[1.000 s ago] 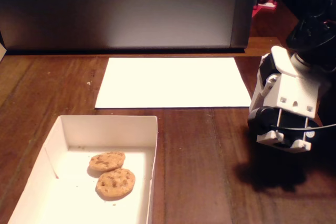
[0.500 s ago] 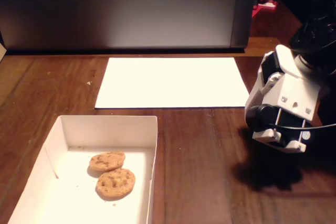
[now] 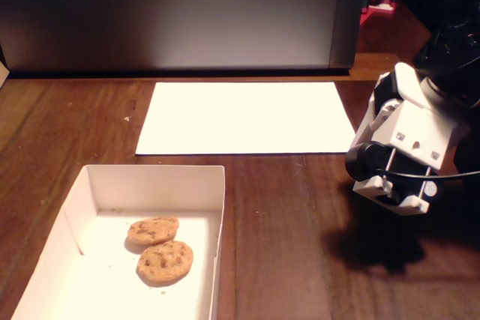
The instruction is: Grasp a mini cookies block and put it in the white box.
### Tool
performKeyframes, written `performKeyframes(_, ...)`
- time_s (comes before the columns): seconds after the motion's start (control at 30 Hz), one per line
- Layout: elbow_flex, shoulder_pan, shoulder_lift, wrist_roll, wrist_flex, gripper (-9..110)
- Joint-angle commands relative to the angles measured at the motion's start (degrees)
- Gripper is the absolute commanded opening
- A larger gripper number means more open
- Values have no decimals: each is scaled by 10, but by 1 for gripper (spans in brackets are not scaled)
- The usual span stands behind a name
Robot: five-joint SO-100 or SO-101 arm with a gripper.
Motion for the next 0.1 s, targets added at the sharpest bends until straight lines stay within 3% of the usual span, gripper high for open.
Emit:
performKeyframes(0.0,-4,-9,40,-3,6,0)
performKeyframes(0.07,-4,-16,40,-10,6,0)
